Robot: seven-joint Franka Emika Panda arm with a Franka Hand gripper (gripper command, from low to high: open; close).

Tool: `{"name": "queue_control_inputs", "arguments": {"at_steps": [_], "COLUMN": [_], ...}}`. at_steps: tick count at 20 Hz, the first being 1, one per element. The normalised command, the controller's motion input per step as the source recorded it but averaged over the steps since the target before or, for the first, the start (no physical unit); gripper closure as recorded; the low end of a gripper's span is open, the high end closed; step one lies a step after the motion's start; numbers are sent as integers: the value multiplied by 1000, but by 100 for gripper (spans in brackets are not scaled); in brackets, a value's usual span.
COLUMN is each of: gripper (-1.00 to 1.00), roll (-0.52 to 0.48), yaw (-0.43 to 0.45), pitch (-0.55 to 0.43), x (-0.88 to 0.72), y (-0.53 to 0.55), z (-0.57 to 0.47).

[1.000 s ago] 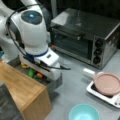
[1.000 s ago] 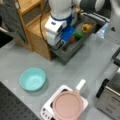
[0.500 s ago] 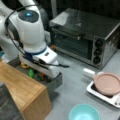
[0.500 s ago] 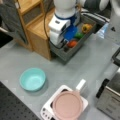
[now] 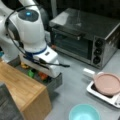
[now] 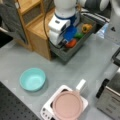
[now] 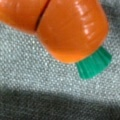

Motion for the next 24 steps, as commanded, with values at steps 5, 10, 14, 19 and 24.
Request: {"name": "queue_control_inputs", "arguments": {"at_steps": [5, 10, 14, 19, 24], "gripper": [-100, -100, -100, -100, -100], "roll": [84, 139, 184, 177, -54], "yaw": [-504, -492, -669, -768, -952], "pitch": [-179, -208, -167, 43, 225], "x": [7, 163, 233, 271, 399], "y": [386, 482, 568, 546, 444], "z": [119, 39, 16, 77, 177]}}
